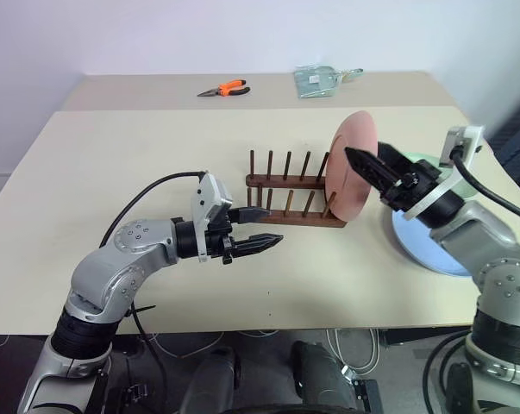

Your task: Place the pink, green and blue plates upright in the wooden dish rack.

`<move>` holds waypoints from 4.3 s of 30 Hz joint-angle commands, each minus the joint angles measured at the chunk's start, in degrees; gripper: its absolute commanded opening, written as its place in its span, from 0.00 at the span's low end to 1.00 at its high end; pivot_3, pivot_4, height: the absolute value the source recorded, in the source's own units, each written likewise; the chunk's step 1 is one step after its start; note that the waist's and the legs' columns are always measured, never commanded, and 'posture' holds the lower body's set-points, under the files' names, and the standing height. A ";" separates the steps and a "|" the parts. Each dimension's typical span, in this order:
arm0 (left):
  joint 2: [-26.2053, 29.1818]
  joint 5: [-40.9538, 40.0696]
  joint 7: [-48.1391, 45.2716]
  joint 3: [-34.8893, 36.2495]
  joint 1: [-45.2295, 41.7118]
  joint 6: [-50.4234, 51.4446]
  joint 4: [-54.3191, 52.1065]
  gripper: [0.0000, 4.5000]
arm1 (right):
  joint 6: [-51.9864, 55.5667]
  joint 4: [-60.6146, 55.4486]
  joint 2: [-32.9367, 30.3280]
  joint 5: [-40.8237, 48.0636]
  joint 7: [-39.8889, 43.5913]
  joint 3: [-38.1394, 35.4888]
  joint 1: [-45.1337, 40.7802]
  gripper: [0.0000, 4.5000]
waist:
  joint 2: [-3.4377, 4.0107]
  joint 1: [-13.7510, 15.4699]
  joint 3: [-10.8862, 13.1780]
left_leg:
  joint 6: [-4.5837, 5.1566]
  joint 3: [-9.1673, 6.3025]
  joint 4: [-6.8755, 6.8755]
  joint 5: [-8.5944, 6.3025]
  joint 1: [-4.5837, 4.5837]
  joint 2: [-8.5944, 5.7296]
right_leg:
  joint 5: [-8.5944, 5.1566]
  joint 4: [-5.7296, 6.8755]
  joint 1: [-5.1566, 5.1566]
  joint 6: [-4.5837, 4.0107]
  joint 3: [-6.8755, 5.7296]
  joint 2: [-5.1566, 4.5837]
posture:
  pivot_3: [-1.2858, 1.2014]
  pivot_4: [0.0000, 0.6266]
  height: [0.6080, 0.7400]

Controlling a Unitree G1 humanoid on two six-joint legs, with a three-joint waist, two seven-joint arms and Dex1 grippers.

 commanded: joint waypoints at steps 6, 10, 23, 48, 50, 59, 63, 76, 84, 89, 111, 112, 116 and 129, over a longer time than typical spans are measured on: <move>-0.11 2.01 -1.10 -1.31 0.08 -2.66 -0.13 0.65 | -7.33 6.16 -14.84 -13.03 9.22 -5.49 9.54 0.98 | -0.02 0.81 0.00 | 0.04 0.07 0.01 -0.03 0.03 0.02 | -0.01 -0.04 0.05 -0.02 0.00 0.01 | 0.52 0.24 1.00; -0.26 3.68 -2.23 -2.80 -0.41 -3.61 1.03 0.65 | -23.66 15.32 -23.92 -38.55 12.74 11.00 16.37 0.98 | 0.00 0.60 -0.01 | 0.06 0.20 0.05 -0.04 0.04 0.01 | -0.15 -0.08 0.05 0.18 0.01 -0.01 | 0.52 0.24 1.00; -0.49 6.62 -1.51 -3.59 1.75 -4.49 -0.03 0.65 | -57.80 55.45 -21.85 -74.73 -0.05 32.46 -3.57 0.49 | 0.13 -0.45 0.07 | 0.06 0.35 0.01 -0.03 0.09 0.02 | 0.01 -0.05 0.02 -0.03 0.21 -0.01 | 0.52 0.24 1.00; 2.08 8.96 -2.82 3.32 1.41 -10.12 9.04 0.65 | -15.10 -10.34 2.87 32.90 -25.12 2.36 -8.12 0.02 | 0.19 -0.47 0.06 | 0.08 0.02 0.00 -0.04 0.11 0.12 | -0.01 0.02 0.08 -0.03 0.13 0.04 | 0.52 0.24 1.00; 2.24 8.52 -2.80 3.84 2.14 -9.78 8.03 0.65 | -15.07 -12.60 5.40 33.44 -29.76 6.44 -7.37 0.02 | 0.19 -0.44 0.06 | 0.08 0.03 0.01 -0.04 0.09 0.11 | 0.00 0.03 0.03 -0.03 0.13 0.03 | 0.52 0.24 1.00; 1.96 6.90 -1.82 4.48 4.72 -7.30 3.56 0.65 | -14.56 -12.92 10.43 27.27 -38.17 16.38 -1.99 0.02 | 0.21 -0.35 0.07 | 0.08 0.04 -0.01 -0.04 0.03 0.04 | 0.00 0.04 -0.06 -0.03 0.14 0.01 | 0.52 0.24 1.00; 2.02 6.51 -1.70 4.47 4.67 -6.63 3.15 0.65 | -13.66 -12.50 10.16 24.27 -39.43 17.77 -1.50 0.02 | 0.21 -0.39 0.07 | 0.08 0.05 0.00 -0.04 0.05 0.05 | 0.00 0.04 -0.05 -0.03 0.14 0.03 | 0.52 0.24 1.00; 1.28 6.46 -1.34 3.85 3.64 -6.09 3.32 0.65 | -6.16 -9.75 7.08 13.94 -39.84 21.19 -5.76 0.40 | 0.21 -0.39 0.07 | 0.08 0.06 -0.01 -0.04 0.05 0.04 | 0.00 0.03 -0.05 -0.03 0.13 0.04 | 0.52 0.24 1.00; 0.99 6.28 -1.34 3.84 3.48 -5.85 3.32 0.65 | -7.07 -12.01 -8.40 2.32 -20.38 14.68 -10.20 0.84 | 0.18 -0.27 0.07 | 0.08 0.07 -0.01 -0.04 0.02 0.04 | -0.01 -0.01 -0.03 -0.01 0.08 0.03 | 0.52 0.24 1.00; 0.28 6.65 -1.84 2.81 3.06 -6.26 4.01 0.65 | -5.94 -0.47 -16.97 2.13 -11.29 -3.08 -3.08 0.96 | 0.02 0.42 0.09 | 0.11 0.06 0.03 -0.06 0.00 0.03 | -0.02 -0.13 0.08 -0.01 0.05 0.01 | 0.52 0.24 1.00; -1.43 6.68 -4.86 -1.96 1.52 -5.74 2.80 0.65 | -10.56 4.43 -13.57 -41.45 -2.33 14.90 31.41 0.34 | 0.14 0.97 0.01 | 0.15 0.33 0.09 -0.09 0.05 0.06 | -0.15 -0.12 0.07 0.18 0.16 -0.06 | 0.52 0.24 1.00; -1.38 6.72 -4.84 -1.92 1.68 -5.73 2.66 0.65 | -10.67 4.54 -13.37 -42.00 -2.15 14.64 30.95 0.23 | 0.14 1.00 0.01 | 0.15 0.32 0.10 -0.09 0.05 0.06 | -0.15 -0.12 0.08 0.18 0.16 -0.06 | 0.52 0.24 1.00; -1.28 7.04 -4.68 -1.81 1.76 -6.01 2.83 0.65 | -10.97 3.95 -12.91 -43.76 -1.34 13.96 28.79 0.01 | 0.05 1.00 0.00 | 0.15 0.31 0.12 -0.09 0.05 0.04 | -0.15 -0.12 0.09 0.19 0.16 -0.06 | 0.52 0.24 1.00; 1.47 11.03 0.27 8.19 2.99 -12.79 12.79 0.65 | -3.29 -7.49 -0.90 2.64 -12.81 -4.61 -16.47 0.01 | 0.29 0.03 0.20 | 0.15 0.12 0.02 -0.08 0.04 0.10 | 0.02 -0.02 -0.02 -0.02 0.09 0.02 | 0.52 0.24 1.00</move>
